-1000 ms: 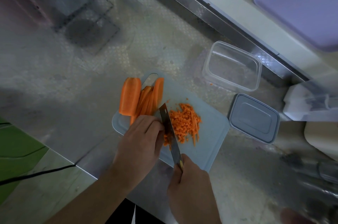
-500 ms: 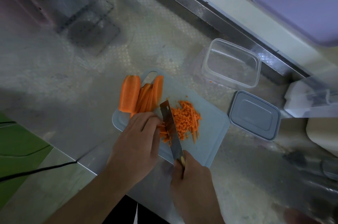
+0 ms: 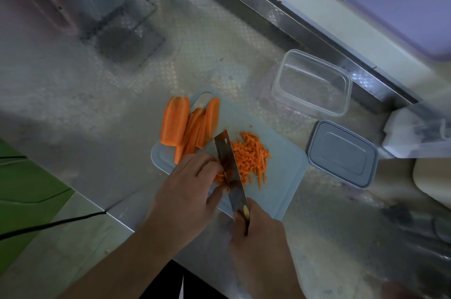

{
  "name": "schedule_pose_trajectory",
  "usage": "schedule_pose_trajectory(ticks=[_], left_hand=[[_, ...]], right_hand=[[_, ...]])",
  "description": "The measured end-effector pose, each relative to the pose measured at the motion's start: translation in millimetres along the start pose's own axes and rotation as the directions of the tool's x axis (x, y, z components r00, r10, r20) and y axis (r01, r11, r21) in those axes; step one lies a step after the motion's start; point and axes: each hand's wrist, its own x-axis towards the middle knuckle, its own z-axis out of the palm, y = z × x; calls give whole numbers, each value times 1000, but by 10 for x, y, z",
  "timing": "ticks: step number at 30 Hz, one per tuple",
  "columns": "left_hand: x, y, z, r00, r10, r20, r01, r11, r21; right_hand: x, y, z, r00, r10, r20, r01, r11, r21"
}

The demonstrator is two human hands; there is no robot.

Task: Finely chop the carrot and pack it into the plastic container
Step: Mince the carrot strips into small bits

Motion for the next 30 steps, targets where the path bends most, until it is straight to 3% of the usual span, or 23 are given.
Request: schedule_pose_trajectory(ticks=[9,20,30], left_hand=[[62,11,66,995,45,-87,-42,998,37],[32,-12,-5,998,49,-29,-50,999,-9],[137,-5,73,996,29,-89,-30,1000,-10]], right_hand=[[62,56,-60,999,-19,-37,20,1000,19],[86,104,-50,1000,-22,-10,23,999,24],[166,86,-122,999,-40,-3,40,999,33]])
